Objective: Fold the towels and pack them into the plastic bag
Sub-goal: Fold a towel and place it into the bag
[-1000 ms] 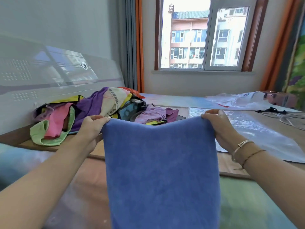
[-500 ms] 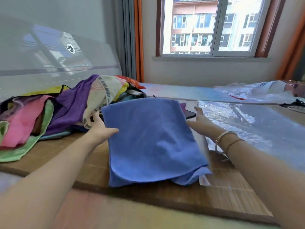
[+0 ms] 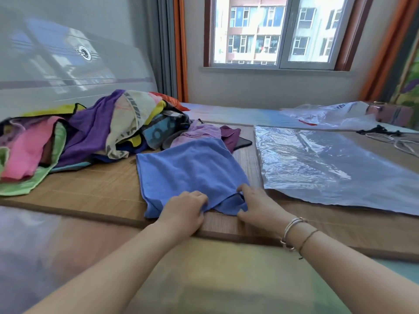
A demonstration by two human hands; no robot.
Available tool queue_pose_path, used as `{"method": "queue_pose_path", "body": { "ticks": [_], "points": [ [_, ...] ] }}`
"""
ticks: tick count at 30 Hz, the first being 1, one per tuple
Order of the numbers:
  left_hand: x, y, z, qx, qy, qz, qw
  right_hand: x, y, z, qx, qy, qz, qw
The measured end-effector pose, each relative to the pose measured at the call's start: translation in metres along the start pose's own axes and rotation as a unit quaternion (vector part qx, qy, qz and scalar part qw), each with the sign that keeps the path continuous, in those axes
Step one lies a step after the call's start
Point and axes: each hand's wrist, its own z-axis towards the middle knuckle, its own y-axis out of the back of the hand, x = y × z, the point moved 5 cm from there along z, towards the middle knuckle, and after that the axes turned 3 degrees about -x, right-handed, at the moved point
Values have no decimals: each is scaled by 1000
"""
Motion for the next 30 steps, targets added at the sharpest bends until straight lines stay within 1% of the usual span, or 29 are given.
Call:
{"method": "queue_pose_path", "body": {
  "ticks": [2, 4, 5, 9, 11, 14, 16, 17, 19, 21, 23, 24, 26, 28, 30],
  "points": [
    [7, 3, -4, -16, 24, 19, 999, 2, 0, -6, 31, 12, -24, 999],
    [16, 8, -8, -8, 37, 17, 999, 3, 0, -10, 52, 23, -36, 998],
    [19, 11, -10, 0, 40, 16, 999, 3, 1, -11, 49, 29, -44, 997],
    [30, 21, -20, 5, 56, 49, 997, 7, 10, -16, -18, 47, -75, 996],
    [35, 27, -22, 3, 78, 70, 994, 15, 14, -22, -57, 58, -50, 995],
    [36, 41, -27, 30, 145, 123, 981, 30, 16, -37, -117, 88, 10, 989],
    [33, 48, -30, 40, 180, 130, 974, 35, 13, -52, -149, 84, 37, 984],
    [30, 49, -30, 39, 185, 111, 976, 34, 10, -59, -164, 68, 50, 983],
    [17, 45, -29, 31, 160, 20, 986, 25, 2, -70, -192, 26, 76, 978],
    [-8, 36, -22, 5, 89, -90, 992, 14, -4, -74, -216, -9, 102, 971],
    [-35, 24, -16, -25, 28, -156, 987, 5, -10, -76, -231, -37, 142, 962],
    [-46, 17, -13, -37, 13, -176, 984, 2, -12, -76, -241, -44, 162, 956],
    [-57, 0, -10, -62, 14, -209, 976, -4, -15, -80, -275, -46, 202, 939],
    [-57, -12, -9, -84, 41, -220, 971, -6, -15, -85, -295, -43, 239, 924],
    [-51, -19, -9, -113, 76, -230, 964, -5, -17, -84, -269, -33, 242, 932]
  ]
}}
